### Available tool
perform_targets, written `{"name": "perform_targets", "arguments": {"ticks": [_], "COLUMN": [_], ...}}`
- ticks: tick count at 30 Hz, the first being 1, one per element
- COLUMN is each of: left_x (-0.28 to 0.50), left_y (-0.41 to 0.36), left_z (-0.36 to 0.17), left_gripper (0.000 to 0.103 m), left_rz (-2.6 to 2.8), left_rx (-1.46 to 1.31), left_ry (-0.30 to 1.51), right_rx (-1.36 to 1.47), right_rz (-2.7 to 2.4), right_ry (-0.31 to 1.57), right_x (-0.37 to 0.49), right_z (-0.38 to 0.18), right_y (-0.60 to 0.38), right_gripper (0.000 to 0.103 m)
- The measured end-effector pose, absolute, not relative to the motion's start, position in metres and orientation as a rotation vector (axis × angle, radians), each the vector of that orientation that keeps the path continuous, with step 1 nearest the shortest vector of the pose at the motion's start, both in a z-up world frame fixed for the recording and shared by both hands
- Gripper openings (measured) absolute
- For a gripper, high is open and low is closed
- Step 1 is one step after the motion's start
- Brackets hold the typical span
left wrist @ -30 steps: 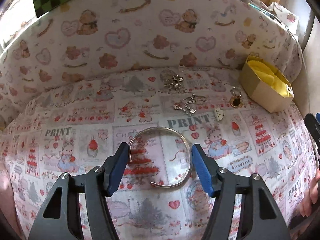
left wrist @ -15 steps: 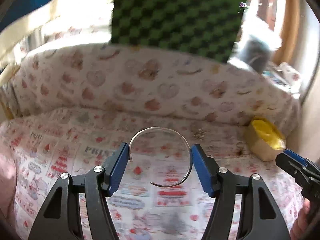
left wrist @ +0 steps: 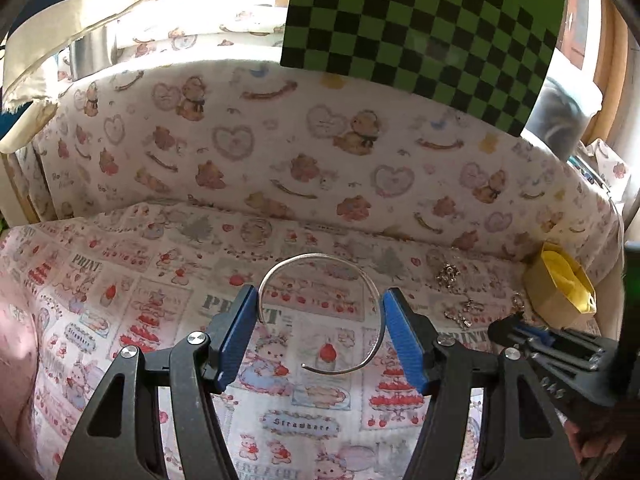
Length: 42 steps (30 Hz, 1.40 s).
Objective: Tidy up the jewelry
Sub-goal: 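Carry the bangle into the gold box and open the left tool while the right tool follows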
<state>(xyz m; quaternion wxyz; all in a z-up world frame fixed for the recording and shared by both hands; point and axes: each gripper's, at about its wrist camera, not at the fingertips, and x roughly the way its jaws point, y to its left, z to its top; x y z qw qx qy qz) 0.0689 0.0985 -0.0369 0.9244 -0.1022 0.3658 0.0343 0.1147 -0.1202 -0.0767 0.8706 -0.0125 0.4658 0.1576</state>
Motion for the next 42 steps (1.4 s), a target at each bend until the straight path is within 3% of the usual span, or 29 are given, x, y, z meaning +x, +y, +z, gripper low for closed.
{"name": "perform_targets", "arguments": {"ticks": [6,14,21,31,42], "left_x": [0.063,0.037,0.013,-0.004,0.084], "left_y": [0.094,0.067,0.049,0.004,-0.096], "left_z": [-0.031,-0.009,0.004,0.034,0.015], "left_gripper": [0.063,0.063,0.063,0.063,0.063], "left_rz": [0.033,0.092,0.053,-0.034,-0.273], "left_rx": [-0.234,-0.11,-0.076,-0.078,-0.108], "left_ry": [0.737,0.549,0.388,0.314,0.408], "right_rx": [-0.04,-0.03,-0.002,0.095,0.421], "right_rz": [0.385,0.367,0.303,0.288,0.371], "right_ry": [0.849,0.516,0.355,0.309,0.48], "right_x": [0.095,0.043,0.03,0.04,0.091], "right_z": [-0.07,-0.038,-0.02,0.001,-0.03], "right_y": [-0.135,-0.194,-0.218,-0.265,-0.328], "right_gripper": [0.01,0.01,0.01,0.01,0.01]}}
